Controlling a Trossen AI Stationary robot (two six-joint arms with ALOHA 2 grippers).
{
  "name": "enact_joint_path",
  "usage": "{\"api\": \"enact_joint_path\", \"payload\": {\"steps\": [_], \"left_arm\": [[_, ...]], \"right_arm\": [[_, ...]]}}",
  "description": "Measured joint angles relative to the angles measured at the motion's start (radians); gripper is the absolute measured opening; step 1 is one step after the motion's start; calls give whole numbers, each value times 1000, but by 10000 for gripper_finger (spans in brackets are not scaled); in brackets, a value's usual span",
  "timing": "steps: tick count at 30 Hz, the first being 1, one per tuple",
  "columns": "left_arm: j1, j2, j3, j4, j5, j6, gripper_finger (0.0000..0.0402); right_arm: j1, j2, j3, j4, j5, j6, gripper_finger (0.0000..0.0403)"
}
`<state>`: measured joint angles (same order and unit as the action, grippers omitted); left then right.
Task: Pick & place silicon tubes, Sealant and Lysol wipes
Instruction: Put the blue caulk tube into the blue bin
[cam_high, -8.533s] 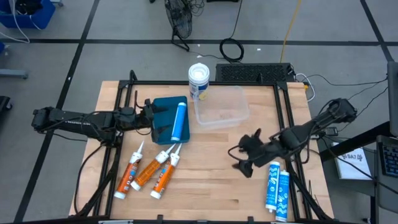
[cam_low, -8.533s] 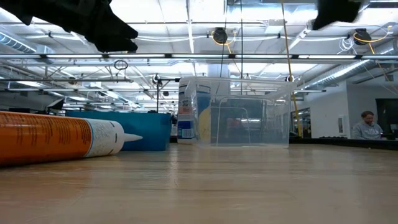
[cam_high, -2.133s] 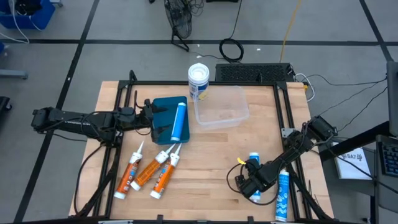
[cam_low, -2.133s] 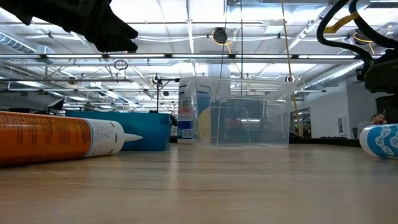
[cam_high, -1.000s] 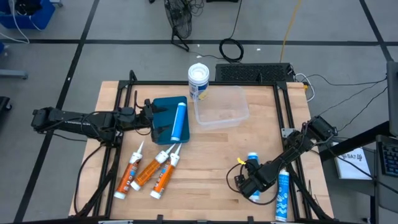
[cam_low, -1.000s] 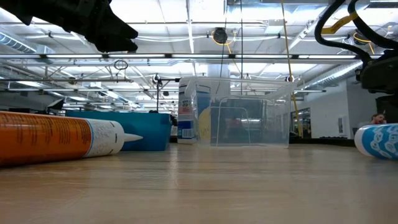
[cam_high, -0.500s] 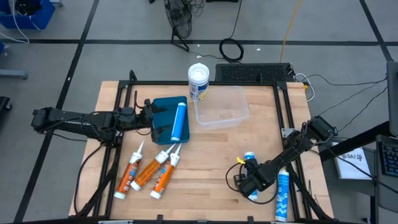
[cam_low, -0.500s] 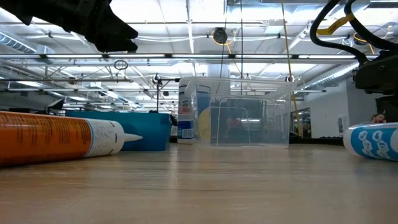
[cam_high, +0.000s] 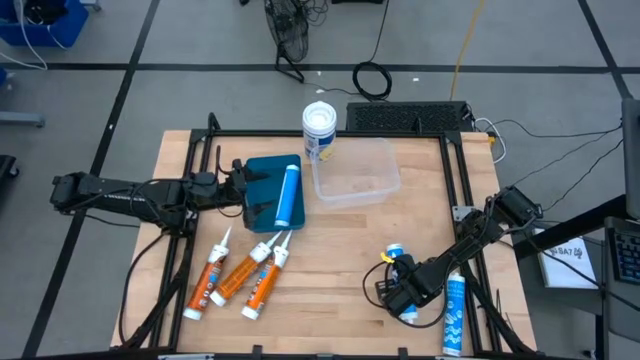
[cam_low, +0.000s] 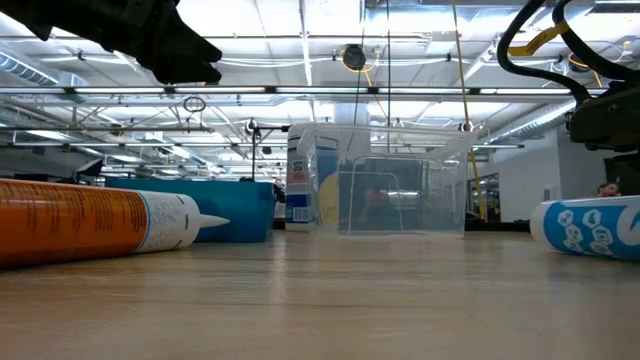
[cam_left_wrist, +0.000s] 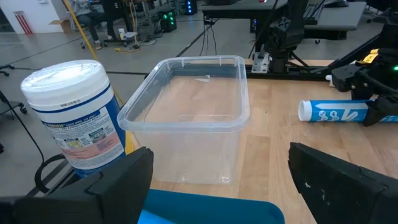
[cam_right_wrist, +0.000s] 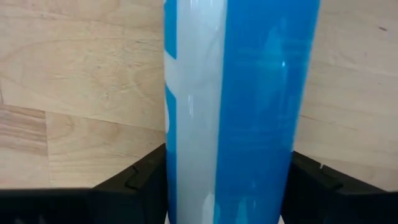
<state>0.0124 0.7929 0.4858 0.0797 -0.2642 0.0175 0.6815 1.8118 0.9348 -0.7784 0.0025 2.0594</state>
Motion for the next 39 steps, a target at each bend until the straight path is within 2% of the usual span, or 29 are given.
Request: {"api": "enact_joint_path", "payload": {"steps": [15, 35, 39], "left_arm": [[0, 0, 0, 0, 0, 0, 365], [0, 0, 0, 0, 0, 0, 365], [0, 0, 0, 0, 0, 0, 365]], "right_arm": [[0, 0, 0, 15, -1, -95, 212], [0, 0, -2, 38, 48, -516, 207], [0, 0, -3, 42, 53, -643, 207]]}}
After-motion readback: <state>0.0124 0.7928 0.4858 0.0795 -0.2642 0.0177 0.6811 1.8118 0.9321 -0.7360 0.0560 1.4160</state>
